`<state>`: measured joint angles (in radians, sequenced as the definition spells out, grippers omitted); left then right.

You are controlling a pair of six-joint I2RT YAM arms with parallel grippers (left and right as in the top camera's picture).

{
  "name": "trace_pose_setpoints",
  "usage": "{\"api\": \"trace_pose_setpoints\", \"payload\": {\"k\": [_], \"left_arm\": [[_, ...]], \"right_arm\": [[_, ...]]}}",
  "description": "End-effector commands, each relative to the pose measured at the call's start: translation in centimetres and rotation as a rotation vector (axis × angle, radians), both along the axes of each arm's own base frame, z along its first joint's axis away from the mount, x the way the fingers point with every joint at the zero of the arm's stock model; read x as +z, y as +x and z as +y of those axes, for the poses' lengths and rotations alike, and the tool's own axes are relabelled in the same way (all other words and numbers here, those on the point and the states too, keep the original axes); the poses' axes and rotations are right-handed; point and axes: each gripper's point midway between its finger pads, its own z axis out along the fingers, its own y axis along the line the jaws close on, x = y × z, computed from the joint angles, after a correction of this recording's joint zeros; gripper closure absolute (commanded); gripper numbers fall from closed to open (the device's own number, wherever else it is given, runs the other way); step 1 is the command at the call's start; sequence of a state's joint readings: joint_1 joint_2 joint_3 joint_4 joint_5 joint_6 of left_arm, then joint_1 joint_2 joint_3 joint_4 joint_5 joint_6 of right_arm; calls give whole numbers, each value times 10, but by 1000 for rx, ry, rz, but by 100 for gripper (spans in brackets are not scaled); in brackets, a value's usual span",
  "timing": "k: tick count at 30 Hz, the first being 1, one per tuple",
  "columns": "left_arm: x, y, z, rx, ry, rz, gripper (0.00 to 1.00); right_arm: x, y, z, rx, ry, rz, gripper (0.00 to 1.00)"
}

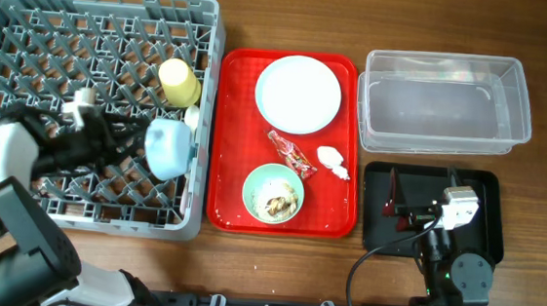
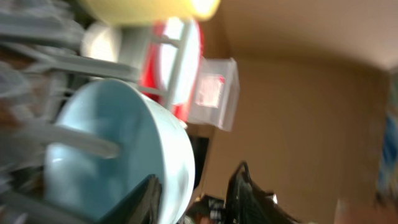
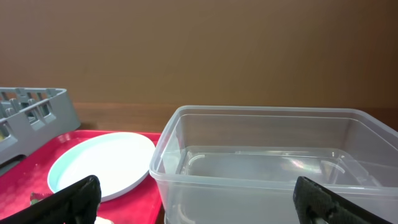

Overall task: Sort waste into correct bins and load items into the dishwasher rack
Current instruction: 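Carry the light-blue bowl into the dish rack and release it, then withdraw the left gripper and park it beside the rack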

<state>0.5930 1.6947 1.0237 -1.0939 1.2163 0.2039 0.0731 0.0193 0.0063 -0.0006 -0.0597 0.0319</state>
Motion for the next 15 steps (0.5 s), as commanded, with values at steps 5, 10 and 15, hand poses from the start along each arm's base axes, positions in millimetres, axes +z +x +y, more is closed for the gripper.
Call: {"api": "trace_pose_setpoints", "payload": {"k": [5, 10, 15], "left_arm": [[48, 11, 41, 128, 220, 36, 44], [73, -5, -12, -25, 455, -65, 96], [10, -16, -46, -183, 828, 156, 92]], "right_arm": [[1, 0, 1, 6, -5, -8, 0], [1, 0, 1, 6, -5, -8, 0], [1, 0, 1, 6, -5, -8, 0]]}}
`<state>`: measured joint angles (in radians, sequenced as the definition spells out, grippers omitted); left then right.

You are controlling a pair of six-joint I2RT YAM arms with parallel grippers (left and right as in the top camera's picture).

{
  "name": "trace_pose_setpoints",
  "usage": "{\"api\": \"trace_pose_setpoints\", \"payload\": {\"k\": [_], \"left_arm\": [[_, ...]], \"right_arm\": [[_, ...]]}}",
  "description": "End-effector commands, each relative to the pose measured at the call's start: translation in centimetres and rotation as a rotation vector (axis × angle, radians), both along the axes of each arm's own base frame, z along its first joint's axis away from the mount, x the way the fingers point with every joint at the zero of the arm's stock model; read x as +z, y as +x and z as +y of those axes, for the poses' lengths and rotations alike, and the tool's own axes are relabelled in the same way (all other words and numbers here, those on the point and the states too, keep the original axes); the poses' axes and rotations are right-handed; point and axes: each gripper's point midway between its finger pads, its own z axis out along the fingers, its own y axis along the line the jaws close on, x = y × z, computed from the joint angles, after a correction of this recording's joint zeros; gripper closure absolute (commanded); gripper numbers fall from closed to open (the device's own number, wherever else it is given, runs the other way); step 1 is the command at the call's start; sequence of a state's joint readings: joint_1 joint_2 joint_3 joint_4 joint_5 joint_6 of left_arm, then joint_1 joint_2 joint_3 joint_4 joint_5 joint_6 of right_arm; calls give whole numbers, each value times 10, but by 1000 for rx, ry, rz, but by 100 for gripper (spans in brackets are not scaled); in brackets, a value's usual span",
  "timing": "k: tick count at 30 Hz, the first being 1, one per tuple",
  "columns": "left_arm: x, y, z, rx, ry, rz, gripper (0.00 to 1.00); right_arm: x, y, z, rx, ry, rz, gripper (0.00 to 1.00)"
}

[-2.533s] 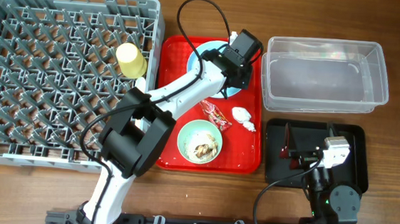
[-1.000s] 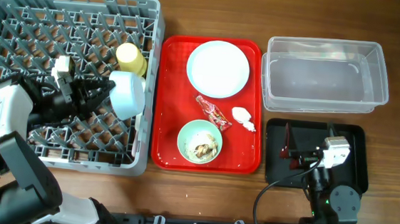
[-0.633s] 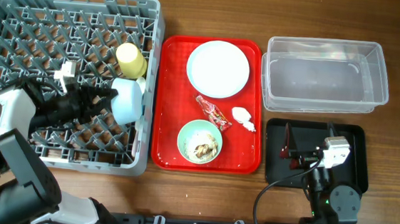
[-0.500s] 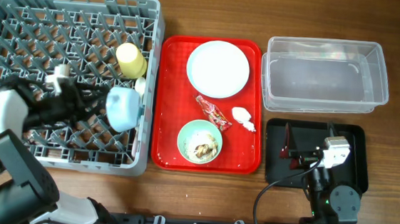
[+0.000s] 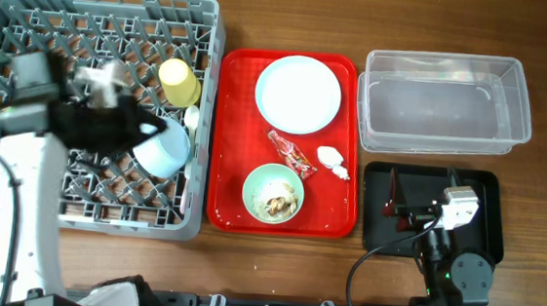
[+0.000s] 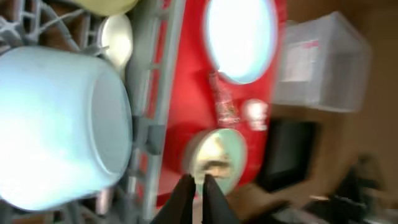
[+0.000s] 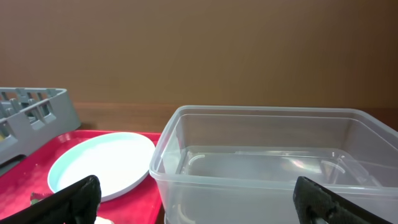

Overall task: Sort waste into correct bins and load items into the dishwasher rack
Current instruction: 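Withdraw the left gripper and park it beside the rack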

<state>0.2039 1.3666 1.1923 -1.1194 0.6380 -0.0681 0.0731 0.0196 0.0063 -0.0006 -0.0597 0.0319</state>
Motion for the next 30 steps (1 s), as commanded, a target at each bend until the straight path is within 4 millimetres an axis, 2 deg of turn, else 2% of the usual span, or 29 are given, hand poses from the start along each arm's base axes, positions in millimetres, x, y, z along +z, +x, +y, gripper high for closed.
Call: {"api": "trace_pose_setpoints", "payload": {"k": [1, 3, 6, 12, 14, 16, 17, 19, 20, 21, 22, 23, 25, 27, 30], "left_arm": [[-42, -6, 6, 48, 266, 145, 92], [-54, -11, 15, 107, 399, 207, 91], [-58, -20, 37, 197, 546, 255, 86], [-57, -23, 39, 196, 557, 268, 88], [-42, -18, 38, 207, 552, 236, 92], [-5, -4, 31, 256, 499, 139, 96], [20, 6, 20, 261, 452, 51, 96], [54, 22, -3, 253, 386, -98, 95], [64, 30, -18, 237, 364, -163, 92], [68, 34, -34, 201, 351, -200, 81], [69, 41, -50, 165, 338, -233, 74], [66, 49, -69, 122, 326, -255, 51], [51, 62, -97, 62, 320, -261, 16], [31, 71, -116, 20, 327, -239, 0], [-10, 75, -134, -37, 363, -155, 0]], "right_arm": [[1, 0, 1, 6, -5, -8, 0], [1, 0, 1, 6, -5, -8, 0], [1, 0, 1, 6, -5, -8, 0], [1, 0, 1, 6, -5, -8, 0], [1, 0, 1, 6, -4, -8, 0], [1, 0, 1, 6, -5, -8, 0], [1, 0, 1, 6, -5, -8, 0], [1, 0, 1, 6, -5, -8, 0], [1, 0, 1, 6, -5, -8, 0], [1, 0, 1, 6, -5, -8, 0], [1, 0, 1, 6, -5, -8, 0], [1, 0, 1, 6, -5, -8, 0], [1, 0, 1, 6, -5, -8, 0], [1, 0, 1, 6, -5, -8, 0], [1, 0, 1, 6, -5, -8, 0]]}}
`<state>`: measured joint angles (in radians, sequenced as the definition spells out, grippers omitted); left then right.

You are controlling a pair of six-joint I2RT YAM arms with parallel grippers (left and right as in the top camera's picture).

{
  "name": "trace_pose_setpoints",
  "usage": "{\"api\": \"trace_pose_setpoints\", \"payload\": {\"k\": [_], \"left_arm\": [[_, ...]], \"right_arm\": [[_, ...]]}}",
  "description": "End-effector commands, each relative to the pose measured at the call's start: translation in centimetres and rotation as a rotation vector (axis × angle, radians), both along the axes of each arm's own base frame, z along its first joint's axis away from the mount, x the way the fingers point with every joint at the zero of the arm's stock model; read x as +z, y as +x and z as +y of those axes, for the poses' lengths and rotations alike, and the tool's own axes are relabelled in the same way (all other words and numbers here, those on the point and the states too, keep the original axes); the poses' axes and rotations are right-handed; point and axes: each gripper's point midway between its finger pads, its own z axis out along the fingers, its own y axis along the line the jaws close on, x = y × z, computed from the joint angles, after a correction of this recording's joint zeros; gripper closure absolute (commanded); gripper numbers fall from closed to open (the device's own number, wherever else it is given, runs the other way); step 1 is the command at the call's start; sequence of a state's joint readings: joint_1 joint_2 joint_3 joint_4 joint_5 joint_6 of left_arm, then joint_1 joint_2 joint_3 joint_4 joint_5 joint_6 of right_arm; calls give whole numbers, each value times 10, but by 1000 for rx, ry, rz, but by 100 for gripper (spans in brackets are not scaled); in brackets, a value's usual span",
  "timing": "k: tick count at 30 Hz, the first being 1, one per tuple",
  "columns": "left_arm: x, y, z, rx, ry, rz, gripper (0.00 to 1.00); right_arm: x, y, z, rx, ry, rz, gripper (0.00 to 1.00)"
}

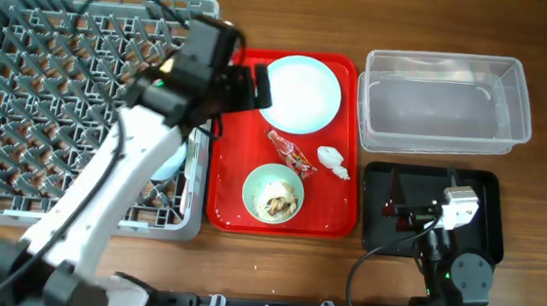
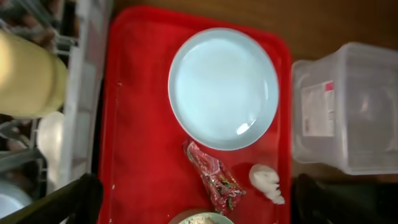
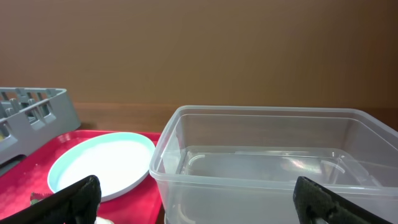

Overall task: Sort waste into correct bins and load items into the dishwasher rack
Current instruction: 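Withdraw the left gripper and park it beside the rack, then reach the right gripper to the green bowl and grasp its rim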

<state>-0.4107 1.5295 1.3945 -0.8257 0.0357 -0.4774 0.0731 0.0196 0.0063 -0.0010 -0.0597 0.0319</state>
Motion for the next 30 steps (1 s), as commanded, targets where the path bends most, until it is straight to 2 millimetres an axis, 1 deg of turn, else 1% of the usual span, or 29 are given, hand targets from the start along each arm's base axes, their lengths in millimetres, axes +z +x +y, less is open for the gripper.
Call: {"api": "trace_pose_setpoints", "payload": {"k": [1, 2, 3, 5, 6, 8, 9, 10, 11, 12, 13, 14, 15, 16, 17, 19, 20, 21, 22, 23, 24, 25, 26, 27, 28, 29, 30], "left_arm": [[-37, 1, -15, -31, 35, 90, 0], [-39, 1, -14, -21, 35, 98, 0], [-32, 4, -9, -7, 26, 80, 0], [-8, 11, 5, 47, -10, 30, 0], [21, 13, 32, 153, -67, -18, 0], [59, 4, 85, 297, -114, -89, 0], [70, -3, 108, 353, -116, -108, 0], [77, -13, 128, 404, -114, -114, 0], [82, -28, 153, 475, -108, -112, 0], [84, -42, 171, 528, -98, -96, 0], [80, -59, 188, 589, -88, -58, 0], [78, -66, 196, 617, -84, -42, 0], [76, -74, 205, 654, -79, -20, 0], [74, -76, 211, 675, -78, -11, 0], [74, -76, 214, 683, -78, -11, 0], [74, -76, 215, 689, -78, -10, 0], [74, -76, 215, 689, -78, -10, 0], [74, -76, 215, 689, -78, -10, 0], [74, -76, 215, 689, -78, -10, 0], [74, -76, 215, 689, -78, -10, 0], [74, -76, 215, 689, -78, -10, 0], [74, -76, 215, 689, -78, -10, 0], [74, -76, 215, 689, -78, -10, 0], [74, -76, 215, 689, -78, -10, 0], [74, -76, 215, 689, -78, -10, 0], [74, -76, 215, 689, -78, -10, 0], [74, -76, 215, 689, -78, -10, 0]], "right_arm": [[1, 0, 1, 6, -5, -8, 0], [1, 0, 1, 6, -5, -8, 0], [1, 0, 1, 6, -5, -8, 0], [1, 0, 1, 6, -5, -8, 0], [2, 0, 1, 7, -2, -9, 0], [5, -2, 12, 75, 100, -4, 0], [13, -4, 18, 110, 193, -17, 0], [20, -8, 31, 191, 290, -13, 0], [23, -12, 40, 245, 356, 22, 0], [28, -15, 42, 256, 387, 49, 0], [39, -17, 41, 252, 386, 64, 0], [54, -18, 41, 252, 365, 61, 0], [76, -19, 41, 252, 351, 65, 0], [96, -18, 44, 266, 352, 91, 0], [112, -18, 50, 291, 354, 132, 0], [139, -12, 65, 360, 368, 278, 0], [153, -8, 77, 406, 375, 415, 0], [155, -4, 87, 439, 371, 521, 0], [153, -1, 98, 454, 387, 663, 0], [151, 2, 106, 470, 397, 740, 0], [142, 11, 135, 561, 479, 889, 0], [131, 11, 152, 616, 536, 987, 0], [117, 11, 166, 651, 550, 1071, 1], [86, 11, 192, 670, 497, 1187, 17], [61, 8, 211, 658, 428, 1258, 35], [44, 3, 224, 645, 365, 1293, 43], [27, -2, 236, 624, 298, 1321, 46]]}}
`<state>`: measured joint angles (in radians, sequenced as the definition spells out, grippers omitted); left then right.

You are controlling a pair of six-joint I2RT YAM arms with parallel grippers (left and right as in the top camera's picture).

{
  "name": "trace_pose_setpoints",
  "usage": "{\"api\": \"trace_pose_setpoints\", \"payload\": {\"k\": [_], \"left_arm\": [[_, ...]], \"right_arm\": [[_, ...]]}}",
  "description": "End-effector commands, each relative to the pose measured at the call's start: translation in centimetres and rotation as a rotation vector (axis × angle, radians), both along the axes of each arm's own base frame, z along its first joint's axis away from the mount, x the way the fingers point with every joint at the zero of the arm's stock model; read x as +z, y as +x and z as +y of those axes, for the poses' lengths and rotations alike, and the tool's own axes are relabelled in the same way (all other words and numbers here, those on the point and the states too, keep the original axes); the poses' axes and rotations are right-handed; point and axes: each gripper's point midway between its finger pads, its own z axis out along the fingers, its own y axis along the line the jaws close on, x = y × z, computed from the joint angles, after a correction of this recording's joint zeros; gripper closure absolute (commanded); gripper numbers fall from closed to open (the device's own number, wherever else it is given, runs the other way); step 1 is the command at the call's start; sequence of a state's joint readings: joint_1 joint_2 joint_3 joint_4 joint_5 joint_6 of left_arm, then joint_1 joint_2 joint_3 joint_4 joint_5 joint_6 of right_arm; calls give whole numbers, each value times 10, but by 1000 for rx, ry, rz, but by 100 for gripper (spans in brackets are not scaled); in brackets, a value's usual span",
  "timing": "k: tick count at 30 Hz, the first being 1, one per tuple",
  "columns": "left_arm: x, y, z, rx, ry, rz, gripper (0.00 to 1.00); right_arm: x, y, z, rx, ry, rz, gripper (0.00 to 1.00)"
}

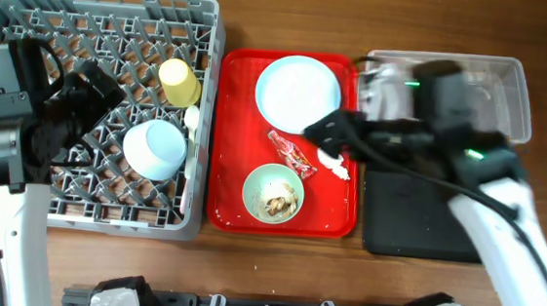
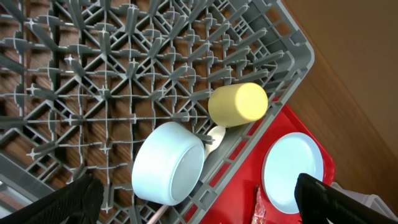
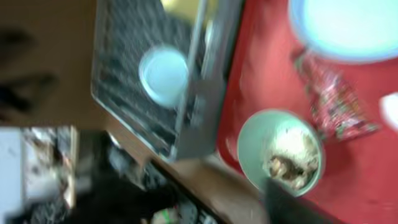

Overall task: Sort waste into correct bins and load items into the dishwasher rack
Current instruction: 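Reach the right gripper to the green bowl and grasp its rim, then carry the green bowl over the black tray and tip out scraps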

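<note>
In the grey dishwasher rack (image 1: 30, 17) lie a yellow cup (image 1: 178, 81), a light blue bowl (image 1: 154, 149) on its side and a spoon (image 1: 191, 117). The red tray (image 1: 230, 140) bears a white plate (image 1: 298, 93), a red wrapper (image 1: 291, 154), a crumpled white tissue (image 1: 331, 162) and a green bowl with food scraps (image 1: 272, 192). My left gripper (image 1: 97, 90) hangs open over the rack, left of the cup, holding nothing. My right gripper (image 1: 326, 128) is blurred above the tray, between plate and tissue, and looks open and empty.
A clear plastic bin (image 1: 494, 82) stands at the back right with a black bin (image 1: 424, 224) in front of it. The right arm reaches across both bins. Bare wood lies along the front edge.
My left arm was over the tray's far end and is now back above the rack's left half. My right arm has left its rest by the black bin and stands over the tray.
First my left gripper was at the blue bowl's rim in the rack. Then it was shut beside the bowl. A second ago it hung open over the plate, and now it is over the rack. The right arm stayed parked until it reached the tray.
</note>
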<state>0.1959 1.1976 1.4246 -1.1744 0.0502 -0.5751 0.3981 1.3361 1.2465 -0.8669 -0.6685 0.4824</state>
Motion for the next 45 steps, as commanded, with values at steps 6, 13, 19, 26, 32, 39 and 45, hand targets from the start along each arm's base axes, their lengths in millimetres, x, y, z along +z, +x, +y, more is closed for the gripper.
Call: {"api": "trace_pose_setpoints", "payload": {"k": [6, 13, 19, 26, 32, 39, 45], "left_arm": [[2, 0, 1, 12, -5, -9, 0], [2, 0, 1, 12, -5, -9, 0], [2, 0, 1, 12, -5, -9, 0], [2, 0, 1, 12, -5, -9, 0], [2, 0, 1, 12, -5, -9, 0], [2, 0, 1, 12, -5, -9, 0], [2, 0, 1, 12, -5, -9, 0]], "right_arm": [[-144, -70, 92, 246, -668, -163, 49], [-207, -65, 97, 268, -875, -243, 53], [-208, -66, 97, 269, -878, -241, 89], [-121, -32, 83, 127, -824, -248, 96], [-22, -31, -31, -126, -737, -121, 96], [35, -63, -102, -170, -576, -152, 96], [51, -78, -134, -95, -407, -177, 96]]}}
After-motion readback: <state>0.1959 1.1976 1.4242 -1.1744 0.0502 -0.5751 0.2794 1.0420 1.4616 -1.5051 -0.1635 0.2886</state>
